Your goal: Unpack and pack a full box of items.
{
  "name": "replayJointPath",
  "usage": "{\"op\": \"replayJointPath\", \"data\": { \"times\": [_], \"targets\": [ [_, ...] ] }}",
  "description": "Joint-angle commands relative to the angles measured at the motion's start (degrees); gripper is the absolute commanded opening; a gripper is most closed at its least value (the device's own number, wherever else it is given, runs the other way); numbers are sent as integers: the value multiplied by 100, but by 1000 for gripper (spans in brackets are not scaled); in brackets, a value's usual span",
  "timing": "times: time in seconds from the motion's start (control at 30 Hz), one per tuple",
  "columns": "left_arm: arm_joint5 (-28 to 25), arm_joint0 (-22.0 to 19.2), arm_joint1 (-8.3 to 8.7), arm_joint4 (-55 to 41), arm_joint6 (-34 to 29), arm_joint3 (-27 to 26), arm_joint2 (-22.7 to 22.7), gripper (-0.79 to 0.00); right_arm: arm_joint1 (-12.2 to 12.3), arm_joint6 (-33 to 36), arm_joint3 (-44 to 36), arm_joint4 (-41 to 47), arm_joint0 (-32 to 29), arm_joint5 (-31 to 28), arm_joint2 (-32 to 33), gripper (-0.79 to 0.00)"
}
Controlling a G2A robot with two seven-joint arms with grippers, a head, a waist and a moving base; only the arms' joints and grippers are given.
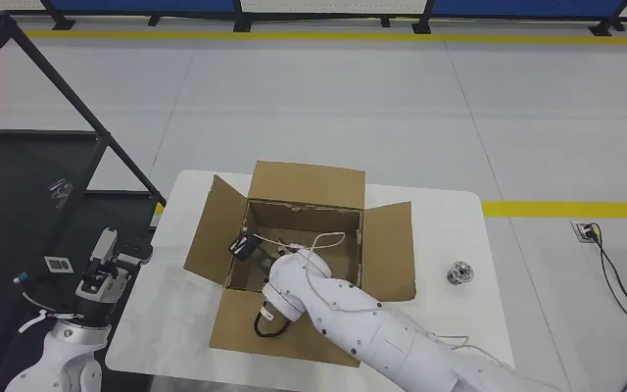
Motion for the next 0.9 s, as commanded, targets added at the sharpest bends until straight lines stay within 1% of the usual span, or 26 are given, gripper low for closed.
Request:
{"op": "replayJointPath", "data": {
  "times": [0.0,0.13,0.23,0.27,0.33,0.37,0.43,0.53,0.6,0.63,0.73,0.8,0.87],
  "targets": [
    [0,0,0,0,0,0,0,0,320,326,-1283,-624,-447,109,454,-403],
    [0,0,0,0,0,0,0,0,839,856,-3390,-1619,-1527,-151,1611,-397],
    [0,0,0,0,0,0,0,0,1101,1046,-4691,-2116,-2381,-410,2599,-394],
    [0,0,0,0,0,0,0,0,1166,1074,-5066,-2212,-2642,-504,2936,-382],
    [0,0,0,0,0,0,0,0,1267,1136,-5694,-2303,-3102,-638,3622,-305],
    [0,0,0,0,0,0,0,0,1304,1170,-5933,-2293,-3292,-685,3963,-185],
    [0,0,0,0,0,0,0,0,1359,1247,-6204,-2199,-3567,-699,4661,0],
    [0,0,0,0,0,0,0,0,1410,1388,-6142,-1924,-3760,-696,5568,0],
    [0,0,0,0,0,0,0,0,1440,1454,-5856,-1775,-3816,-636,6132,0],
    [0,0,0,0,0,0,0,0,1453,1473,-5668,-1556,-3812,-694,6361,0],
    [0,0,0,0,0,0,0,0,1499,1604,-4778,-1188,-3693,-705,6985,0],
    [0,0,0,0,0,0,0,0,1541,1844,-3927,-1162,-3500,-804,7185,0],
    [0,0,0,0,0,0,0,0,1569,1943,-3113,-855,-3197,-959,7291,0]
  ]
}}
